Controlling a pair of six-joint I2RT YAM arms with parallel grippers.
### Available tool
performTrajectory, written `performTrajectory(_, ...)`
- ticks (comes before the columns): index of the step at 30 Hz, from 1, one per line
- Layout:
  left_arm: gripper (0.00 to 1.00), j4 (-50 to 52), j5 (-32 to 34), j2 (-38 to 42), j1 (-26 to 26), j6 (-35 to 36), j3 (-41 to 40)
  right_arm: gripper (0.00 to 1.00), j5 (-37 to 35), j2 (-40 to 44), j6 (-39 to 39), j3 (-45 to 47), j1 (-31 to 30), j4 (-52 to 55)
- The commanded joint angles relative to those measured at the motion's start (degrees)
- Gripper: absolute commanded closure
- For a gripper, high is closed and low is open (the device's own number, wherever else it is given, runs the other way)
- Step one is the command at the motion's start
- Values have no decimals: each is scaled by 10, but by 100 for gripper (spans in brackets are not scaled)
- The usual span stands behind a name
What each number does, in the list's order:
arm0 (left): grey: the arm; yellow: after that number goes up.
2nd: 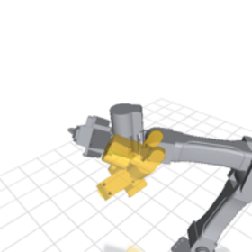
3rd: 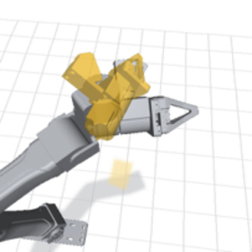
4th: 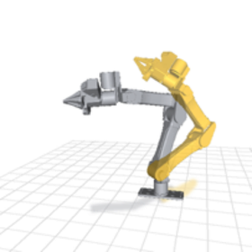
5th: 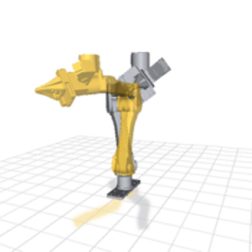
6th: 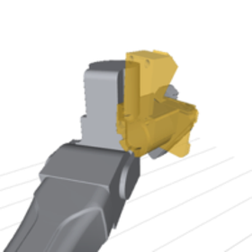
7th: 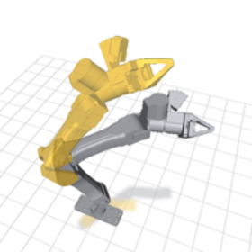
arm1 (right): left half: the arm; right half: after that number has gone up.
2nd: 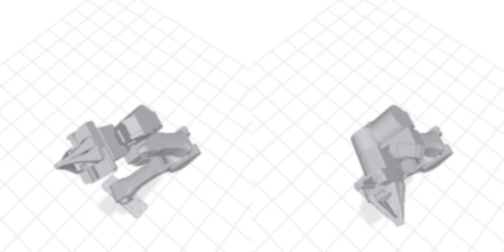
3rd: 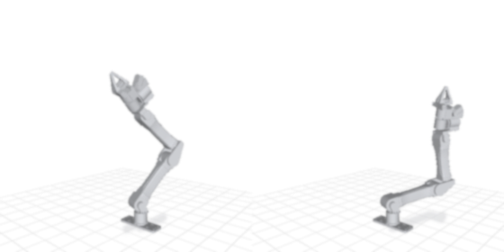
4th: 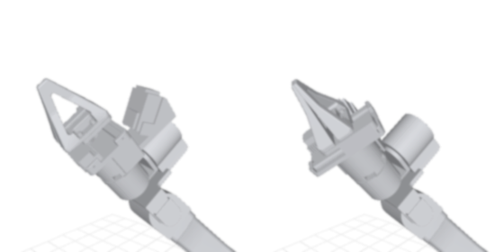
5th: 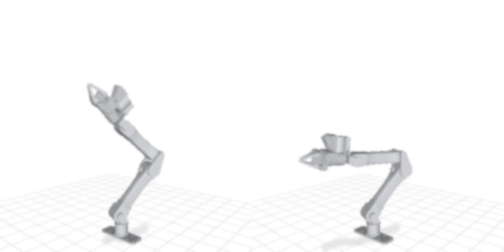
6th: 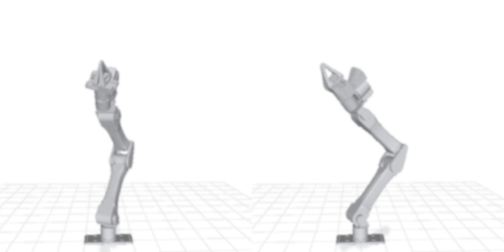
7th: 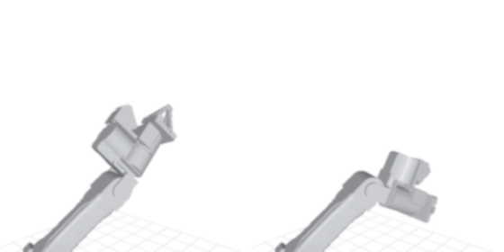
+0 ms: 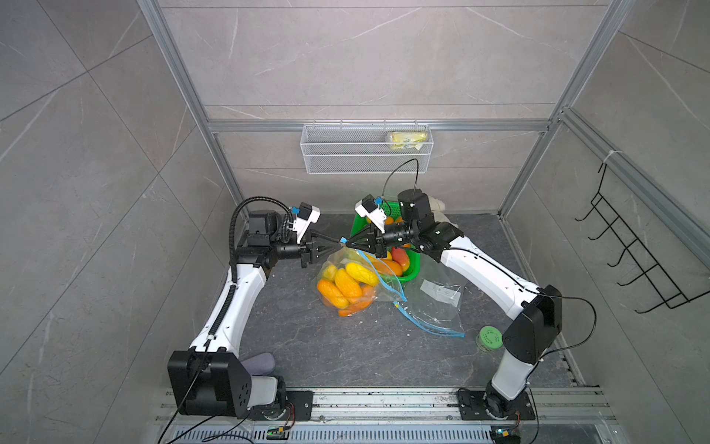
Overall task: Place the mango in a zip-top bag and seal the zipper
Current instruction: Zip the zipper on the zipper food storage bag.
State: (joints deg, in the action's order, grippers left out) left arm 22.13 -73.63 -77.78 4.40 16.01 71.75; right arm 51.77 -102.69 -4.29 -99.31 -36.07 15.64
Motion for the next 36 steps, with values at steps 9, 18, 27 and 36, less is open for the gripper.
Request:
performTrajectory(9,76,39,-13,-26,33,81,33,100,11,4,-14,-24,-3,19)
performTrajectory(18,75,37,36,-21,32,82,28,100,9,13,-15,-22,-3,25)
performTrajectory(27,62,-34,64,15,16,38,3,100,14,13,-14,-23,-3,24)
performTrajectory(36,56,-23,21,-13,19,45,24,100,17,12,-14,-26,-2,21)
